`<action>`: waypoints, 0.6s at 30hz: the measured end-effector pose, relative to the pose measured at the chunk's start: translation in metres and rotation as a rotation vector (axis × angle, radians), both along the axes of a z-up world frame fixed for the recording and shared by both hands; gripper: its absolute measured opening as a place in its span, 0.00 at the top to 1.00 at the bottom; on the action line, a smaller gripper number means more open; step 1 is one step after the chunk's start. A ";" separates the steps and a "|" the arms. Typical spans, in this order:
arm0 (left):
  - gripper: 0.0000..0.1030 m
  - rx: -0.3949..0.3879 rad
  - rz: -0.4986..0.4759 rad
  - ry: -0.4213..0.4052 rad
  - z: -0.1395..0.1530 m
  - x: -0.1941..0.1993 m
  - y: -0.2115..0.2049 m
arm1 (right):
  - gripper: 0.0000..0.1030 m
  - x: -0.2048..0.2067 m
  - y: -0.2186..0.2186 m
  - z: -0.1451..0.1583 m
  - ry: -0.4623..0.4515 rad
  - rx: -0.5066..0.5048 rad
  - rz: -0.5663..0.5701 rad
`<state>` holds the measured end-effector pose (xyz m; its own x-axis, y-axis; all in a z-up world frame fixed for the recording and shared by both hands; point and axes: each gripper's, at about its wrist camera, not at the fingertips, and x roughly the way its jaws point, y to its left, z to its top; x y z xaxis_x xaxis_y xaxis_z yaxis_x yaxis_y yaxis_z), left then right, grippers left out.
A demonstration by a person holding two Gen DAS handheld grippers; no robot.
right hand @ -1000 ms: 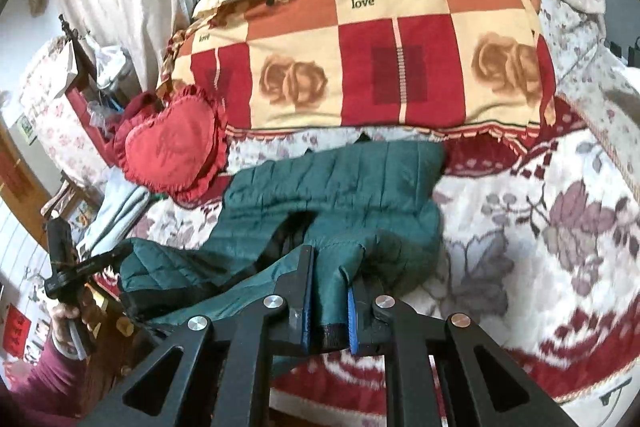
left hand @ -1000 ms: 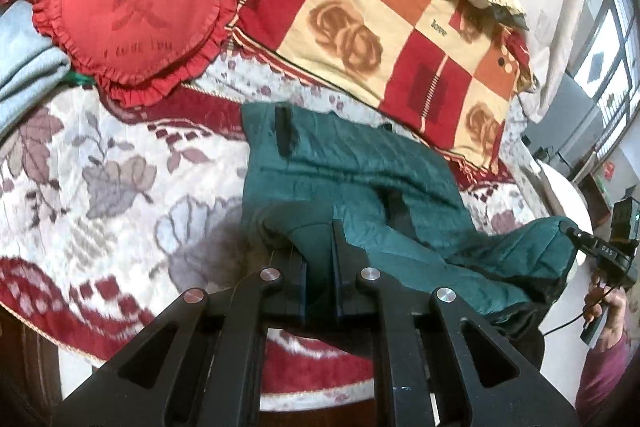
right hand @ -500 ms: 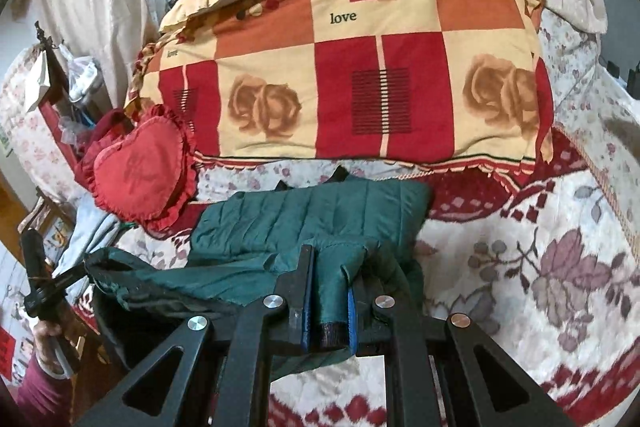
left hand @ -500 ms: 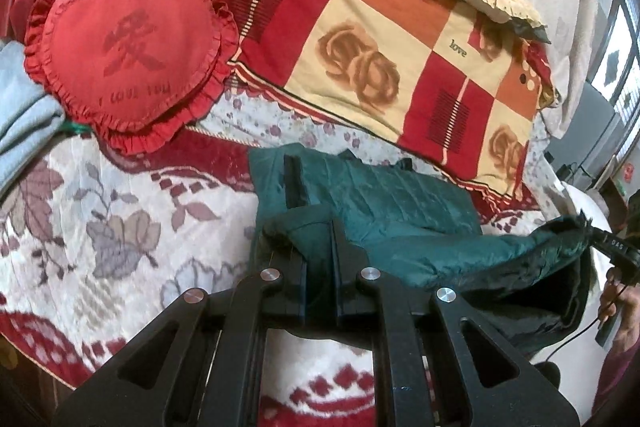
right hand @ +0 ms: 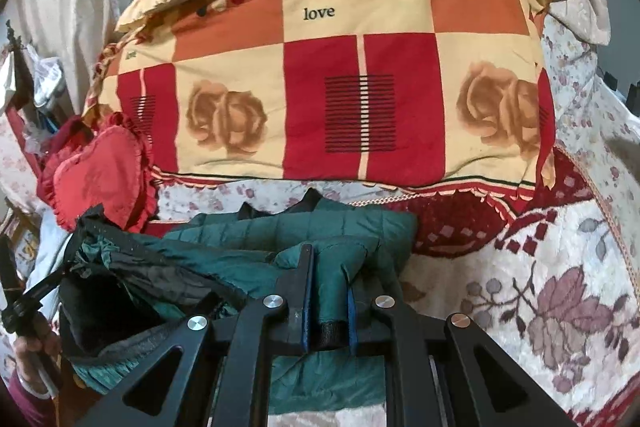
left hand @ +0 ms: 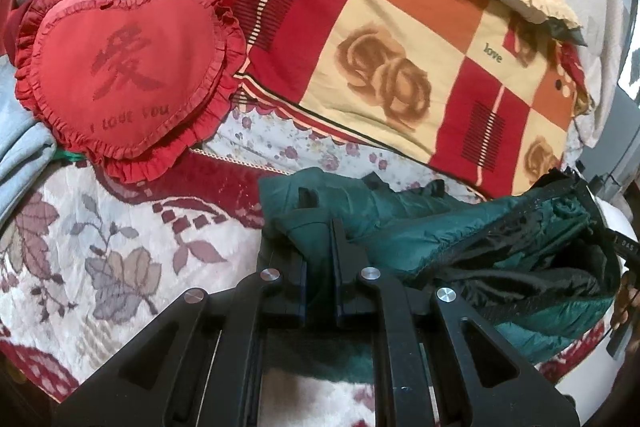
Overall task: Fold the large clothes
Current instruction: 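Lift the hem with both tools and fold it toward the collar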
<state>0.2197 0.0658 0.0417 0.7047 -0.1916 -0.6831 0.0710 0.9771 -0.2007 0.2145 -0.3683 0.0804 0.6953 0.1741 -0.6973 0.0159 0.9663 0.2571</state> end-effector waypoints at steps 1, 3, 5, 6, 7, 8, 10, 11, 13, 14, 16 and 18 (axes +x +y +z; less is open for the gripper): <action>0.92 0.003 0.005 0.004 -0.001 0.006 0.000 | 0.88 0.006 0.000 -0.003 0.003 -0.010 -0.006; 0.92 0.003 0.019 0.017 -0.005 0.018 0.000 | 0.88 0.016 -0.003 -0.009 0.016 -0.009 -0.022; 0.92 -0.002 0.029 0.036 -0.010 0.030 0.001 | 0.88 0.025 -0.005 -0.015 0.027 -0.001 -0.035; 0.92 -0.006 0.036 0.046 -0.013 0.036 0.001 | 0.88 0.030 -0.005 -0.019 0.033 0.001 -0.040; 0.92 -0.006 0.041 0.051 -0.015 0.040 0.001 | 0.88 0.034 -0.005 -0.023 0.037 0.000 -0.046; 0.92 -0.004 0.046 0.055 -0.017 0.045 -0.001 | 0.88 0.037 -0.005 -0.025 0.039 -0.002 -0.049; 0.92 0.002 0.053 0.059 -0.021 0.054 -0.003 | 0.88 0.046 -0.004 -0.030 0.047 -0.016 -0.054; 0.92 0.004 0.056 0.061 -0.023 0.058 -0.004 | 0.88 0.050 -0.003 -0.032 0.050 -0.019 -0.056; 0.92 0.008 0.062 0.064 -0.027 0.067 -0.006 | 0.88 0.058 -0.003 -0.035 0.054 -0.023 -0.061; 0.92 0.012 0.064 0.065 -0.028 0.071 -0.007 | 0.88 0.061 -0.003 -0.036 0.055 -0.025 -0.064; 0.92 0.023 0.068 0.073 -0.033 0.081 -0.010 | 0.88 0.069 -0.004 -0.039 0.062 -0.030 -0.072; 0.92 0.024 0.078 0.085 -0.038 0.089 -0.011 | 0.88 0.078 -0.004 -0.045 0.074 -0.032 -0.082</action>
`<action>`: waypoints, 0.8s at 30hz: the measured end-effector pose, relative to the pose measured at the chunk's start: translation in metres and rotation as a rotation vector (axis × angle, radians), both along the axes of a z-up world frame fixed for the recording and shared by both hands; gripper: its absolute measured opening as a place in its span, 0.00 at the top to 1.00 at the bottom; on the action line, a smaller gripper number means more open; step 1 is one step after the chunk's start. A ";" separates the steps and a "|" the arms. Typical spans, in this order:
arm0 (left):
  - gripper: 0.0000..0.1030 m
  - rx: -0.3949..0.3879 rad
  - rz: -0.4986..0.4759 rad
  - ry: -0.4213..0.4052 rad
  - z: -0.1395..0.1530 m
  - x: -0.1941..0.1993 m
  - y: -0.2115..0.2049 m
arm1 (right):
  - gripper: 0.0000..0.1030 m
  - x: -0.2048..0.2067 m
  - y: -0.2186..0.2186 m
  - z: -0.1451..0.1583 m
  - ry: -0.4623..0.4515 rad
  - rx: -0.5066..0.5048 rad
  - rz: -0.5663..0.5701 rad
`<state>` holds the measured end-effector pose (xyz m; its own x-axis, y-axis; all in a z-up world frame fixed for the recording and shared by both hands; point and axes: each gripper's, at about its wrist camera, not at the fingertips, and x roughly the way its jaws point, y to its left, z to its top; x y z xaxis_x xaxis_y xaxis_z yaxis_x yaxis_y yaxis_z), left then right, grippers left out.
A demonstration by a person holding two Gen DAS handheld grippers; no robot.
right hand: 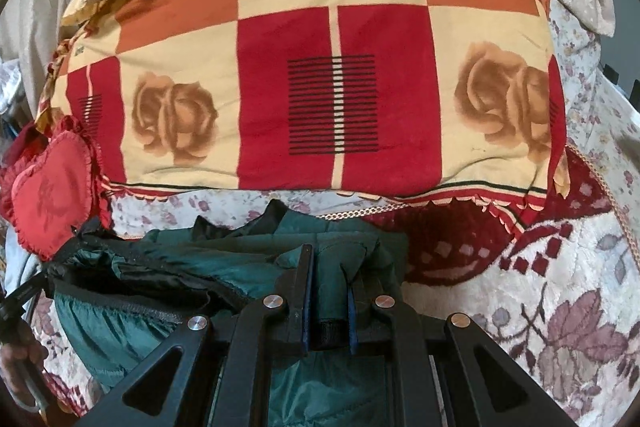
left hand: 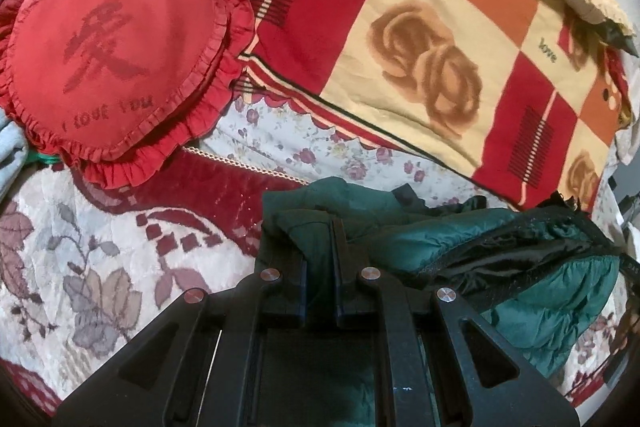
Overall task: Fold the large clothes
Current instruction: 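Lift the hem with both tools and fold it toward the collar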
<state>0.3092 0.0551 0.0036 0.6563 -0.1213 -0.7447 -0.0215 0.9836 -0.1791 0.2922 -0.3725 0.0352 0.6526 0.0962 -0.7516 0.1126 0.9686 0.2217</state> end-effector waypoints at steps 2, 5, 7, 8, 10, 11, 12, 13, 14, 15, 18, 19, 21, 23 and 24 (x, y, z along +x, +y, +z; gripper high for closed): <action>0.92 0.005 0.008 0.008 -0.006 0.007 -0.002 | 0.88 0.008 0.000 -0.008 0.014 -0.003 -0.010; 0.92 0.018 0.014 0.016 -0.015 0.015 -0.005 | 0.88 0.018 -0.002 -0.022 0.034 0.004 -0.026; 0.92 0.029 0.012 0.020 -0.021 0.020 -0.008 | 0.88 0.025 -0.004 -0.031 0.049 0.007 -0.034; 0.92 0.033 0.011 0.021 -0.023 0.022 -0.008 | 0.88 0.027 -0.005 -0.035 0.054 0.008 -0.037; 0.92 0.039 0.010 0.029 -0.029 0.029 -0.009 | 0.88 0.034 -0.006 -0.045 0.067 0.010 -0.043; 0.92 0.041 0.011 0.033 -0.032 0.031 -0.010 | 0.88 0.036 -0.007 -0.048 0.071 0.012 -0.046; 0.92 0.042 0.012 0.035 -0.034 0.034 -0.010 | 0.88 0.039 -0.007 -0.052 0.074 0.015 -0.050; 0.92 0.042 0.014 0.037 -0.037 0.036 -0.010 | 0.88 0.041 -0.007 -0.054 0.077 0.017 -0.052; 0.92 0.043 0.015 0.039 -0.038 0.039 -0.011 | 0.88 0.044 -0.008 -0.057 0.081 0.019 -0.055; 0.92 0.045 0.015 0.040 -0.040 0.041 -0.012 | 0.88 0.046 -0.008 -0.060 0.084 0.020 -0.056; 0.91 0.060 0.013 0.045 -0.047 0.047 -0.014 | 0.89 0.053 -0.008 -0.068 0.096 0.016 -0.057; 0.91 0.064 0.012 0.048 -0.049 0.049 -0.015 | 0.89 0.054 -0.008 -0.069 0.099 0.014 -0.057; 0.91 0.067 0.013 0.053 -0.053 0.052 -0.017 | 0.88 0.058 -0.007 -0.073 0.108 0.011 -0.057; 0.91 0.066 0.014 0.058 -0.057 0.055 -0.017 | 0.88 0.061 -0.007 -0.079 0.118 0.012 -0.059; 0.91 0.065 0.016 0.060 -0.059 0.056 -0.018 | 0.88 0.062 -0.007 -0.082 0.122 0.014 -0.060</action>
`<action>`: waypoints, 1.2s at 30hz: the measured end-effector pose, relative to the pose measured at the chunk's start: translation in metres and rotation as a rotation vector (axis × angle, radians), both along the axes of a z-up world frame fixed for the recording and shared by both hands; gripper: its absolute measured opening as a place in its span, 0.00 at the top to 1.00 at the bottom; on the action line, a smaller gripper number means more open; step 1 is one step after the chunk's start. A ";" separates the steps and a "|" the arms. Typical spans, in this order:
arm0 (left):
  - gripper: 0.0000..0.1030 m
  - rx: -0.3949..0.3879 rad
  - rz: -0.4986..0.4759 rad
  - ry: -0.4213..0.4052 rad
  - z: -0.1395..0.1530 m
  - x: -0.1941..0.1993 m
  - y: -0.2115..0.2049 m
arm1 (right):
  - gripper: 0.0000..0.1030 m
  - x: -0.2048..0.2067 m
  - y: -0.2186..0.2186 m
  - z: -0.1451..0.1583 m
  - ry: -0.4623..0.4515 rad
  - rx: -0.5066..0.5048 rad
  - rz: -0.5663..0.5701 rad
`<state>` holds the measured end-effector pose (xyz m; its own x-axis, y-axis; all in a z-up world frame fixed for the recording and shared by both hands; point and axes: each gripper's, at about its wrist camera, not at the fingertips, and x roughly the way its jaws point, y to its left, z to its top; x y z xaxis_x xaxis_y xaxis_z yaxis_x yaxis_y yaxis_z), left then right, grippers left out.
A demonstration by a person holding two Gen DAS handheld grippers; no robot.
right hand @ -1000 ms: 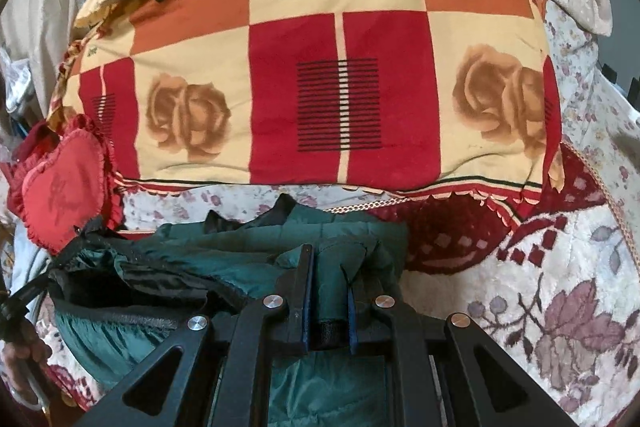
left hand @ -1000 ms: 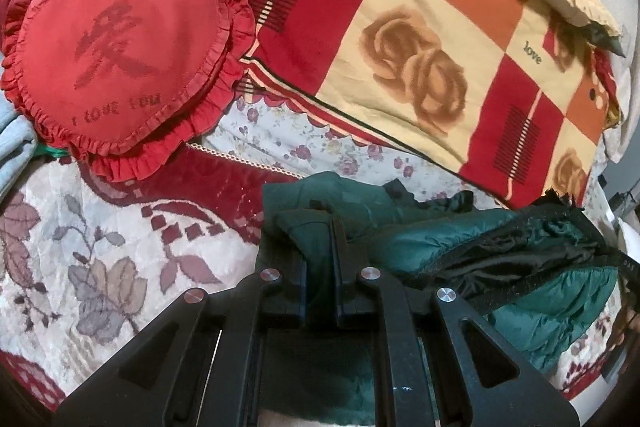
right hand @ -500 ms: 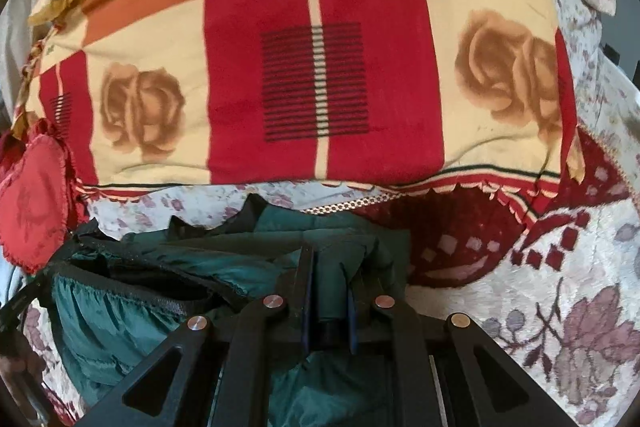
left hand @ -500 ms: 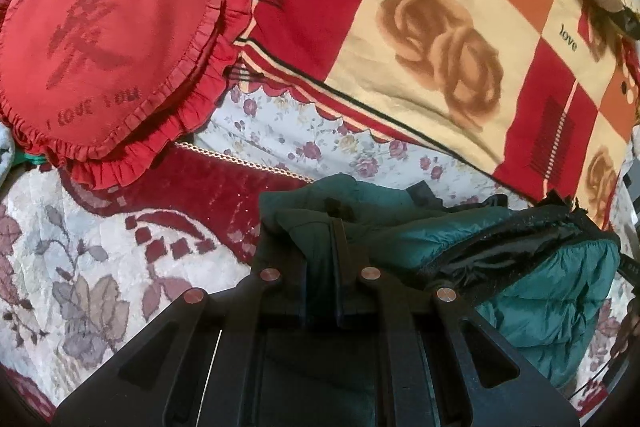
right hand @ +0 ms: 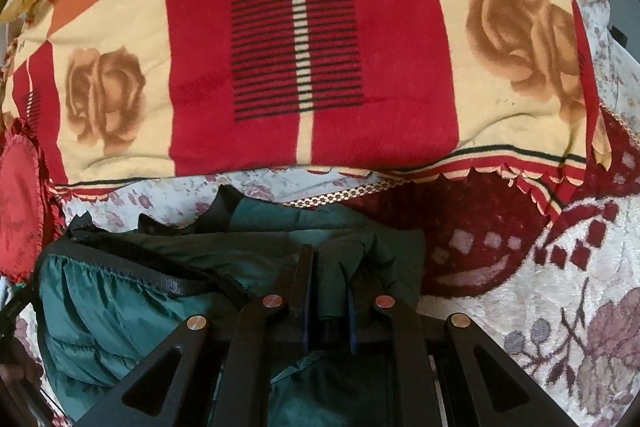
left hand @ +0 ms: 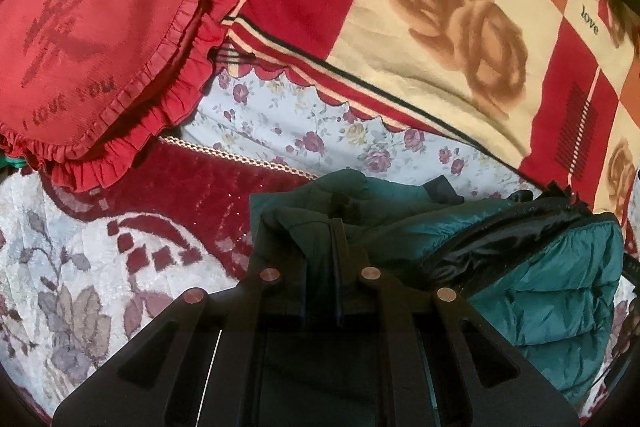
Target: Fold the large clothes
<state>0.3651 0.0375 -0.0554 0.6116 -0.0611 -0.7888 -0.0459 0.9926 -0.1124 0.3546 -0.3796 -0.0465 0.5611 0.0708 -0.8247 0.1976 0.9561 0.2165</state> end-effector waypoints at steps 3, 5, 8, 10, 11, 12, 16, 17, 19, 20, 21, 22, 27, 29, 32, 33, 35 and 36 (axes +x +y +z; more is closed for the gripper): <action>0.91 -0.001 0.002 0.004 -0.006 0.002 -0.001 | 0.89 0.002 -0.002 -0.009 0.008 0.018 -0.021; 0.91 -0.016 0.003 -0.001 -0.008 0.002 0.000 | 0.85 0.002 -0.005 -0.014 0.011 0.055 -0.037; 0.91 -0.069 -0.004 -0.009 -0.006 0.002 0.006 | 0.70 -0.002 -0.011 -0.007 -0.022 0.106 -0.042; 0.88 -0.123 -0.011 -0.014 -0.001 0.001 0.013 | 0.66 -0.008 -0.012 0.004 -0.048 0.106 -0.046; 0.88 -0.147 -0.015 -0.018 0.003 0.000 0.017 | 0.63 -0.011 -0.011 0.012 -0.059 0.097 -0.046; 0.88 -0.172 -0.020 -0.021 0.008 -0.001 0.020 | 0.59 -0.015 -0.010 0.019 -0.073 0.080 -0.045; 0.82 -0.186 -0.054 -0.031 0.028 -0.009 0.022 | 0.26 -0.039 0.002 0.059 -0.192 0.001 -0.033; 0.82 -0.181 -0.065 -0.037 0.032 -0.012 0.021 | 0.26 -0.042 0.005 0.066 -0.206 0.003 -0.019; 0.81 -0.179 -0.081 -0.041 0.039 -0.016 0.021 | 0.26 -0.053 0.019 0.081 -0.242 0.016 0.031; 0.81 -0.185 -0.084 -0.039 0.041 -0.017 0.022 | 0.26 -0.057 0.027 0.085 -0.251 0.018 0.062; 0.79 -0.195 -0.086 -0.032 0.042 -0.017 0.024 | 0.26 -0.060 0.040 0.087 -0.251 0.012 0.113; 0.79 -0.205 -0.084 -0.025 0.042 -0.017 0.026 | 0.26 -0.062 0.057 0.089 -0.243 -0.001 0.171; 0.68 -0.323 -0.075 -0.011 0.044 -0.017 0.039 | 0.27 -0.069 0.130 0.078 -0.227 -0.070 0.382; 0.50 -0.359 -0.073 -0.054 0.053 -0.021 0.043 | 0.28 -0.067 0.154 0.069 -0.229 -0.112 0.426; 0.30 -0.375 -0.075 -0.135 0.070 -0.028 0.049 | 0.28 -0.061 0.174 0.057 -0.223 -0.123 0.448; 0.28 -0.376 -0.081 -0.148 0.076 -0.031 0.051 | 0.28 -0.061 0.177 0.054 -0.222 -0.128 0.451; 0.28 -0.353 -0.088 -0.151 0.079 -0.033 0.049 | 0.28 -0.055 0.185 0.046 -0.215 -0.155 0.450; 0.28 -0.340 -0.092 -0.151 0.079 -0.035 0.047 | 0.28 -0.051 0.188 0.043 -0.211 -0.166 0.450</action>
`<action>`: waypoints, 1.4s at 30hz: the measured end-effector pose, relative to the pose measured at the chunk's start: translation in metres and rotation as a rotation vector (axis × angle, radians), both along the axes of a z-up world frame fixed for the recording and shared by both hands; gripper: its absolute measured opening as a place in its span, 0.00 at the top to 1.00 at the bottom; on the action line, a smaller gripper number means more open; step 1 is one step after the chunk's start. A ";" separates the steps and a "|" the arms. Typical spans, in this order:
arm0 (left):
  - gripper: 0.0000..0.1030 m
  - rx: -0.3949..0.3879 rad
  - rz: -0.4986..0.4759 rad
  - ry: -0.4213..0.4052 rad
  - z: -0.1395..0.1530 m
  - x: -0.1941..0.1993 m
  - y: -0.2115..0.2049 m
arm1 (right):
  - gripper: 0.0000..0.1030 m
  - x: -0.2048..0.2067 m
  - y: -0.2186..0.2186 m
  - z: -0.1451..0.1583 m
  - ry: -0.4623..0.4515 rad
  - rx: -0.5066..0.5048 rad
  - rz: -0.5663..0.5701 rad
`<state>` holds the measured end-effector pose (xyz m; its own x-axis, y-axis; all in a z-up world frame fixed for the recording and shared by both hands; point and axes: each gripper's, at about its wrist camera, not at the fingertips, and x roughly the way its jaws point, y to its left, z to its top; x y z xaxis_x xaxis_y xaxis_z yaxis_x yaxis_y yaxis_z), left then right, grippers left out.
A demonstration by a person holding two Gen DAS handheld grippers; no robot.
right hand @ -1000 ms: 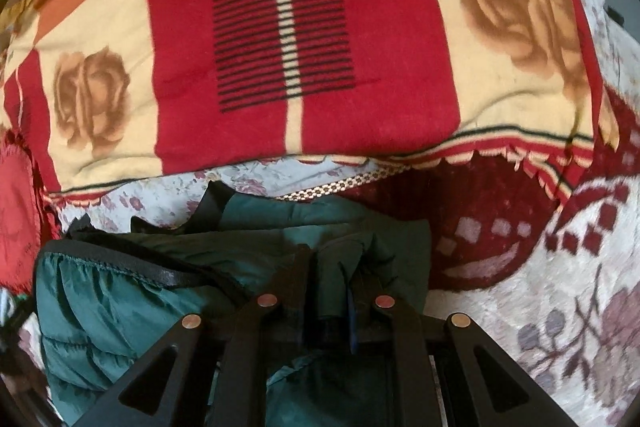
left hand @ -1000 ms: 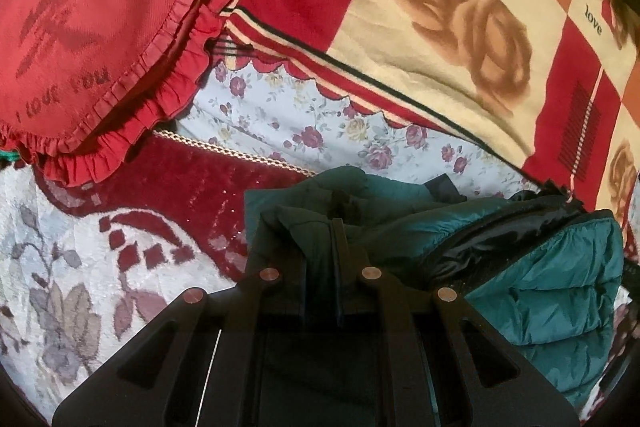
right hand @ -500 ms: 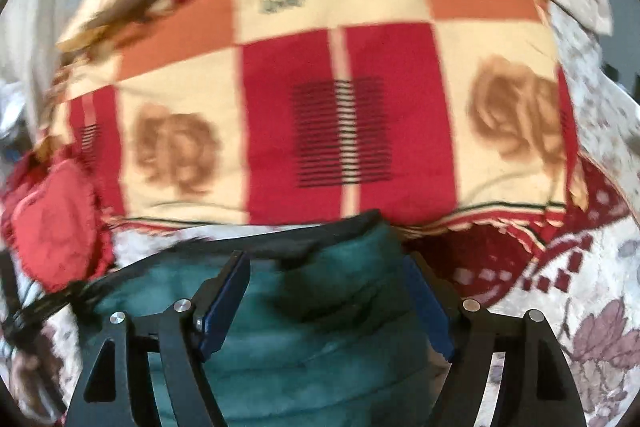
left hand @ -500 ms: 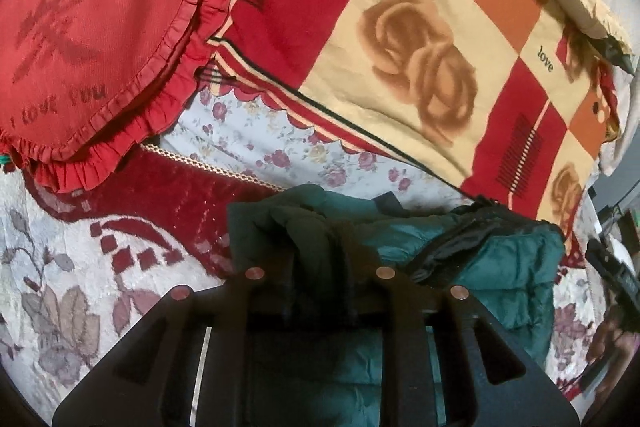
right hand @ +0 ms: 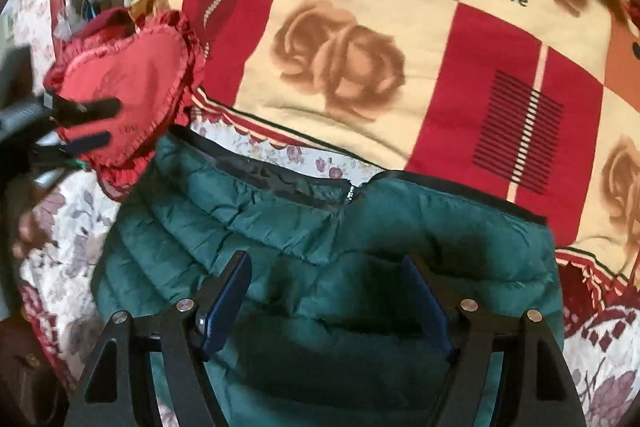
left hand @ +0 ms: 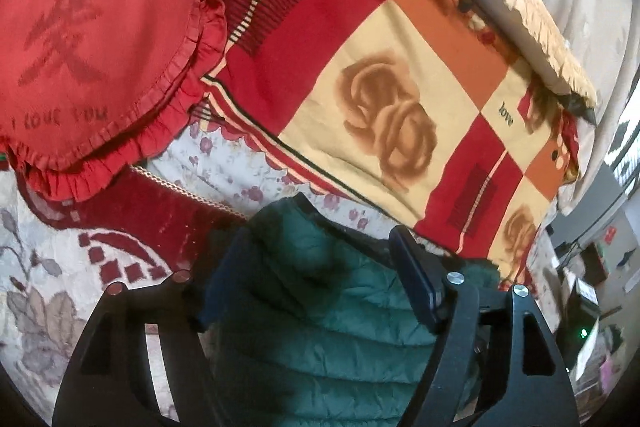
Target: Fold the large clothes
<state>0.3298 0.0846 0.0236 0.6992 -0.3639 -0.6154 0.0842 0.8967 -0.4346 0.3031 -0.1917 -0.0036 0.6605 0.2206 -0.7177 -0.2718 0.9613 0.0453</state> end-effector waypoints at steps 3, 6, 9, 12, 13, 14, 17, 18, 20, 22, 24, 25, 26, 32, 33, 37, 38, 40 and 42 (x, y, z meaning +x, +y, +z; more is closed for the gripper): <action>0.28 0.052 -0.006 0.016 -0.010 -0.002 -0.012 | 0.28 0.014 0.002 -0.010 0.009 -0.017 -0.034; 0.28 0.142 -0.006 0.057 -0.034 0.002 -0.030 | 0.31 0.030 -0.001 -0.024 0.033 -0.020 -0.079; 0.28 0.241 0.013 0.106 -0.064 0.013 -0.046 | 0.34 0.043 -0.003 -0.040 0.060 -0.025 -0.100; 0.28 0.287 0.027 0.143 -0.089 0.027 -0.053 | 0.34 0.053 -0.006 -0.054 0.062 -0.025 -0.116; 0.28 0.292 0.033 0.150 -0.095 0.031 -0.052 | 0.34 0.058 -0.008 -0.059 0.069 -0.013 -0.123; 0.28 0.290 0.043 0.149 -0.101 0.035 -0.052 | 0.34 0.063 -0.010 -0.063 0.083 0.000 -0.130; 0.28 0.284 0.056 0.144 -0.110 0.046 -0.051 | 0.34 0.078 -0.014 -0.075 0.141 0.020 -0.147; 0.28 0.291 0.059 0.142 -0.112 0.047 -0.051 | 0.34 0.081 -0.014 -0.075 0.157 0.018 -0.147; 0.28 0.311 0.067 0.145 -0.118 0.050 -0.053 | 0.34 0.081 -0.018 -0.066 0.177 0.049 -0.147; 0.28 0.314 0.063 0.139 -0.117 0.047 -0.053 | 0.32 0.072 -0.028 -0.054 0.190 0.157 -0.140; 0.28 0.308 0.058 0.134 -0.112 0.045 -0.050 | 0.19 0.061 -0.036 -0.042 0.204 0.238 -0.128; 0.28 0.299 0.061 0.133 -0.109 0.043 -0.047 | 0.11 0.056 -0.036 -0.037 0.211 0.247 -0.105; 0.28 0.289 0.067 0.134 -0.105 0.041 -0.045 | 0.08 0.053 -0.032 -0.036 0.220 0.218 -0.080; 0.28 0.258 0.084 0.135 -0.086 0.025 -0.038 | 0.42 0.052 -0.003 -0.061 0.217 0.035 -0.050; 0.28 0.259 0.075 0.131 -0.084 0.024 -0.039 | 0.52 0.054 0.000 -0.062 0.193 0.007 -0.068; 0.28 0.299 0.029 0.142 -0.084 0.025 -0.055 | 0.81 0.073 -0.007 -0.069 0.182 -0.001 -0.145; 0.28 0.319 0.025 0.148 -0.088 0.027 -0.059 | 0.81 0.077 -0.008 -0.072 0.179 0.000 -0.155; 0.28 0.349 0.026 0.149 -0.098 0.031 -0.065 | 0.81 0.083 -0.010 -0.082 0.184 0.006 -0.166; 0.25 0.356 0.027 0.154 -0.108 0.034 -0.066 | 0.81 0.088 -0.015 -0.092 0.187 0.022 -0.176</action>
